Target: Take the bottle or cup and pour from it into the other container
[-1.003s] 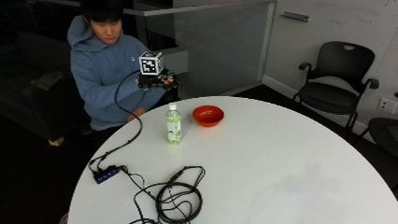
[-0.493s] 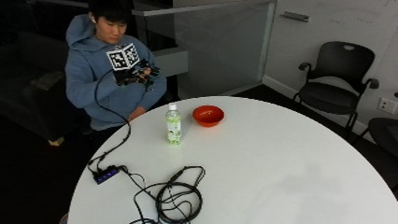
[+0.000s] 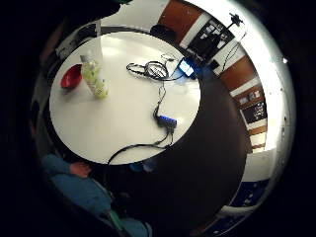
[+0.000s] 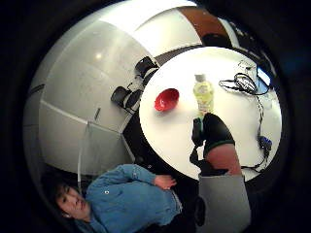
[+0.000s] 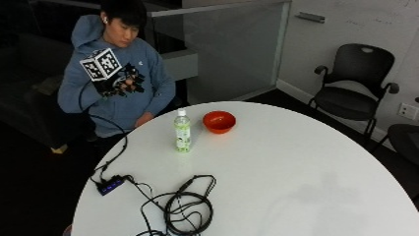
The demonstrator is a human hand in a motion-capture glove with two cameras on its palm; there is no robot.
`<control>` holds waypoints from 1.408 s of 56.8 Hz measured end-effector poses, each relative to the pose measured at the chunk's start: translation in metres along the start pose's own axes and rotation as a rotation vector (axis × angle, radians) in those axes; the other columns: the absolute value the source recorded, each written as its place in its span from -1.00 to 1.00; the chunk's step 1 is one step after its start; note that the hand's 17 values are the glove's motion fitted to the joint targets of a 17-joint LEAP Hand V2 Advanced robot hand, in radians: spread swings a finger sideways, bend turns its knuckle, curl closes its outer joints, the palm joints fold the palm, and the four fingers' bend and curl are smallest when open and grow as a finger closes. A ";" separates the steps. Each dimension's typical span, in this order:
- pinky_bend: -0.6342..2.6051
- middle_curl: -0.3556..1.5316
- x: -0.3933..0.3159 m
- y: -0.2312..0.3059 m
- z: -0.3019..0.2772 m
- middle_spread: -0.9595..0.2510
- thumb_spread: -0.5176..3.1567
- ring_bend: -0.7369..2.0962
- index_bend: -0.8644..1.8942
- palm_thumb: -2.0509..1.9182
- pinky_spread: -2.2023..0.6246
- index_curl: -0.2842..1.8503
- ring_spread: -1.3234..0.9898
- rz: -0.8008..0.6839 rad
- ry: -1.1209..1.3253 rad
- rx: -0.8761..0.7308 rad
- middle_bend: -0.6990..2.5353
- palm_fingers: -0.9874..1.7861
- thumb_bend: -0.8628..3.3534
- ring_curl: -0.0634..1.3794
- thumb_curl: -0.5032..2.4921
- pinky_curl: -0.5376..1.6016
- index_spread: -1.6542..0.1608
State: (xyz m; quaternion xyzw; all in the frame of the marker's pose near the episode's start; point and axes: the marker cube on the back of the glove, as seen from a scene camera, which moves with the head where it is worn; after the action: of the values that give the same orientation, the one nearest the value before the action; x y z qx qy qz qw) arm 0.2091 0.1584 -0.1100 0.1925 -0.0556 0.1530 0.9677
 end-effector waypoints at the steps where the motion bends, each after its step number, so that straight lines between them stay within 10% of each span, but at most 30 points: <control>1: -0.23 -0.34 0.004 0.000 0.000 0.55 -0.17 -0.16 -0.27 0.46 0.72 -0.49 0.30 0.004 -0.004 0.003 -0.45 -0.18 -0.60 -0.52 -0.34 -0.25 0.40; 80: -0.20 -0.29 0.081 -0.038 0.153 0.58 -0.22 -0.10 -0.28 0.43 0.73 -0.54 0.28 0.076 -0.519 -0.062 -0.45 -0.22 -0.60 -0.49 -0.35 -0.24 0.42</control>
State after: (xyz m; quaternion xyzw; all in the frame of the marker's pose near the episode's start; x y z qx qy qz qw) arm 0.2898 0.0877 0.0306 0.1931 -0.3138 0.1332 0.9200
